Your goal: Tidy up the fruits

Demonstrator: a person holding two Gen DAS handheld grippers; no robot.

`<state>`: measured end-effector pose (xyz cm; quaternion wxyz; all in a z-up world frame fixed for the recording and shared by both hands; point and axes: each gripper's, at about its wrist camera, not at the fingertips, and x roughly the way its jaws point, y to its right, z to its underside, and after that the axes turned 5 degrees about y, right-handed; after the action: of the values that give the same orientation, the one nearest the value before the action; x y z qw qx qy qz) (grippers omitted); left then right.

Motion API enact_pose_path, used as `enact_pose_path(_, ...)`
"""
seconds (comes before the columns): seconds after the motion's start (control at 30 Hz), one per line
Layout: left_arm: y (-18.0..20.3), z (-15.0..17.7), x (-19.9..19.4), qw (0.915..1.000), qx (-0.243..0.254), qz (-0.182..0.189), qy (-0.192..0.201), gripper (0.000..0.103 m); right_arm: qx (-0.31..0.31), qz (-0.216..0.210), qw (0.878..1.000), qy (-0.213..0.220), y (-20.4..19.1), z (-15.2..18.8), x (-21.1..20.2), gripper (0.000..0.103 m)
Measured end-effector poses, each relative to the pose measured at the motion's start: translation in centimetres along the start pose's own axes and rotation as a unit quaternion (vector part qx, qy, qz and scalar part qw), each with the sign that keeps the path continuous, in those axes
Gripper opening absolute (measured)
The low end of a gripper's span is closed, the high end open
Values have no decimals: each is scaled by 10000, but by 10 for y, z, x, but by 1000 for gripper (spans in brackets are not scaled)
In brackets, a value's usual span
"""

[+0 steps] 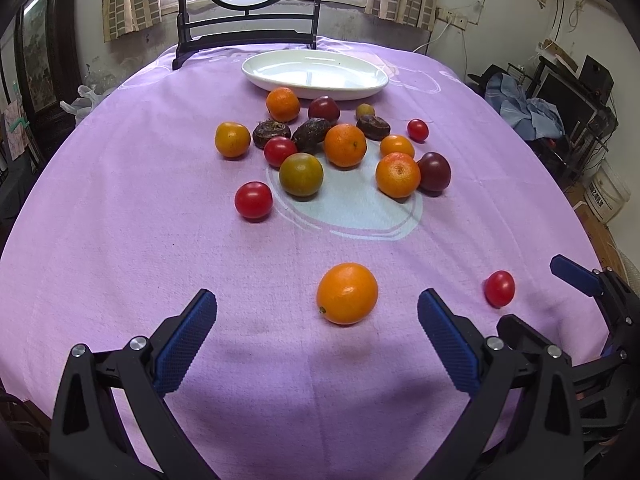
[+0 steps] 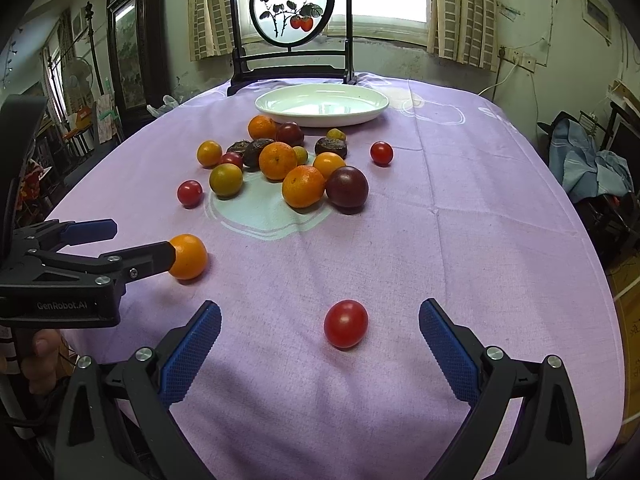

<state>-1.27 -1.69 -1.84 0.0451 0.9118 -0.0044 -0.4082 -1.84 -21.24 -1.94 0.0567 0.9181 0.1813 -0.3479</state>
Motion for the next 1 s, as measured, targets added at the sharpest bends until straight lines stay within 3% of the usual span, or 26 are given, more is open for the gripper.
enact_pose_path(0.53,0,0,1,10000,25,-1,-73,99,-43,28,10000,-49,-2,3,3,99)
enact_pose_path(0.8,-1,2,7,9998,82,37,-162,99,-66,325,9994,-139,12,11,8,99)
enact_pose_path(0.87,0,3,9,9997,127,47,-200,99,-47,351,9993,-146,15,12,11,95)
enact_pose_path(0.97,2,5,12,9995,198,68,-228,99,-2,323,9992,-227,18,13,19,69)
enact_pose_path(1.0,2,5,14,9994,218,67,-252,99,19,327,9991,-273,18,13,22,65)
